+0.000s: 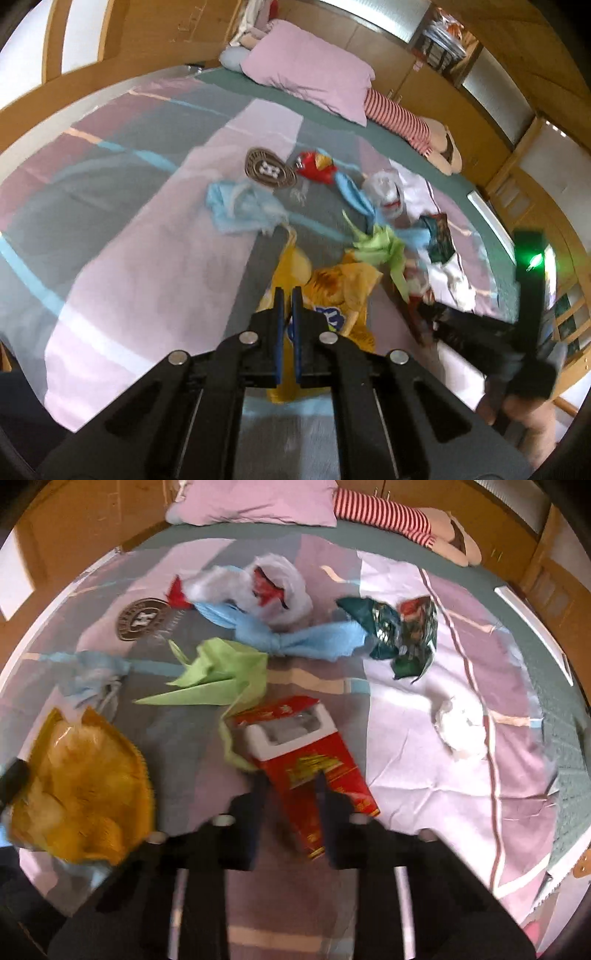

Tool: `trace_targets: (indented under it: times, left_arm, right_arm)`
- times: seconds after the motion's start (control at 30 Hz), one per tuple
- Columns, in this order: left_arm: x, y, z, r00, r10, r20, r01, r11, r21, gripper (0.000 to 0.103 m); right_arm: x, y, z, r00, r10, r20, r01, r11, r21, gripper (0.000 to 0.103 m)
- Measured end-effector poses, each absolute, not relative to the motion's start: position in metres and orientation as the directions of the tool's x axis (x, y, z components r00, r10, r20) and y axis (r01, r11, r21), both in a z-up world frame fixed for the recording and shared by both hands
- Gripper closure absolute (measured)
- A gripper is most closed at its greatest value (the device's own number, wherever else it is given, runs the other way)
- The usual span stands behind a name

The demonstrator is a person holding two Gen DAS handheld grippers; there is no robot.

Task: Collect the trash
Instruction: 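Grasp the red cigarette box with the right tool while the left tool grasps the yellow chip bag, then carry the cigarette box and chip bag over the white trash bag and open both tools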

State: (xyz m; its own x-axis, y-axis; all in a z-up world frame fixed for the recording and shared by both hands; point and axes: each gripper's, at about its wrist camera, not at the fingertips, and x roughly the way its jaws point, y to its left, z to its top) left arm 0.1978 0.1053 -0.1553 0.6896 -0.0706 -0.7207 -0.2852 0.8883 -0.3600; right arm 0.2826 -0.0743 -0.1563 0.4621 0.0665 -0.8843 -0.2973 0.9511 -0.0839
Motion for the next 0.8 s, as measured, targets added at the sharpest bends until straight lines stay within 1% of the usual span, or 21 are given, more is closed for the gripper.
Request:
trace_targets:
  times: [0.03,0.1,0.17,0.23,0.27,0.3,0.33,0.37,0.4,0.43,0.47,0.53,0.6,0.67,0.7,0.73,0.8]
  left_arm:
    - [0.196,0.102,-0.158,0.68,-0.079,-0.729,-0.274,0.895,-0.353,0.098]
    - [0.191,0.094,-0.162,0.662,-0.102,-0.743,-0.247,0.905,-0.345,0.098]
    - [0.183,0.09,-0.165,0.651,-0.135,-0.747,-0.233,0.901,-0.365,0.098]
    - [0.181,0.092,-0.164,0.656,-0.127,-0.744,-0.249,0.894,-0.373,0.097]
    - [0.18,0.094,-0.164,0.659,-0.123,-0.742,-0.264,0.886,-0.381,0.088]
    - [0.18,0.098,-0.164,0.659,-0.124,-0.742,-0.282,0.874,-0.397,0.067]
    - [0.18,0.1,-0.165,0.659,-0.121,-0.742,-0.297,0.865,-0.404,0.055]
    - [0.179,0.104,-0.165,0.66,-0.11,-0.743,-0.323,0.851,-0.413,0.036]
    - [0.178,0.107,-0.164,0.666,-0.101,-0.739,-0.339,0.841,-0.42,0.03]
    - [0.177,0.112,-0.165,0.672,-0.092,-0.735,-0.361,0.826,-0.434,0.028]
    - [0.177,0.114,-0.166,0.67,-0.092,-0.737,-0.372,0.818,-0.44,0.023]
    - [0.178,0.119,-0.172,0.659,-0.11,-0.744,-0.395,0.792,-0.466,0.022]
    - [0.18,0.123,-0.177,0.652,-0.137,-0.746,-0.406,0.768,-0.495,0.02]
    - [0.182,0.127,-0.181,0.651,-0.16,-0.742,-0.415,0.743,-0.524,0.02]
    - [0.183,0.129,-0.183,0.654,-0.171,-0.737,-0.419,0.729,-0.541,0.019]
    - [0.184,0.134,-0.185,0.662,-0.189,-0.726,-0.427,0.701,-0.572,0.019]
    - [0.184,0.138,-0.187,0.679,-0.209,-0.704,-0.431,0.663,-0.612,0.02]
  right_arm:
    - [0.28,-0.076,-0.152,0.459,0.08,-0.885,-0.302,0.951,-0.071,0.1]
    - [0.273,-0.085,-0.143,0.447,0.114,-0.887,-0.297,0.955,-0.027,0.1]
    - [0.268,-0.097,-0.136,0.435,0.172,-0.884,-0.288,0.957,0.044,0.1]
    - [0.267,-0.11,-0.132,0.451,0.163,-0.878,-0.256,0.966,0.048,0.094]
    - [0.272,-0.114,-0.132,0.458,0.145,-0.877,-0.246,0.969,0.032,0.083]
    - [0.271,-0.116,-0.132,0.469,0.122,-0.875,-0.23,0.973,0.012,0.063]
    - [0.27,-0.118,-0.133,0.479,0.102,-0.872,-0.213,0.977,-0.002,0.052]
    - [0.273,-0.12,-0.135,0.484,0.093,-0.87,-0.198,0.98,-0.005,0.033]
    - [0.277,-0.12,-0.139,0.484,0.088,-0.871,-0.192,0.981,-0.008,0.028]
    - [0.282,-0.119,-0.145,0.473,0.074,-0.878,-0.191,0.981,-0.02,0.028]
    - [0.288,-0.119,-0.152,0.46,0.058,-0.886,-0.192,0.981,-0.035,0.028]
    - [0.299,-0.114,-0.168,0.434,0.019,-0.901,-0.202,0.976,-0.077,0.028]
    - [0.304,-0.112,-0.173,0.452,0.031,-0.891,-0.205,0.976,-0.071,0.025]
    - [0.306,-0.112,-0.173,0.446,0.049,-0.894,-0.202,0.978,-0.048,0.026]
    - [0.306,-0.112,-0.173,0.434,0.075,-0.898,-0.21,0.978,-0.02,0.034]
    - [0.305,-0.112,-0.173,0.421,0.101,-0.901,-0.221,0.975,0.006,0.037]
    - [0.3,-0.108,-0.173,0.408,0.119,-0.905,-0.251,0.968,0.014,0.037]
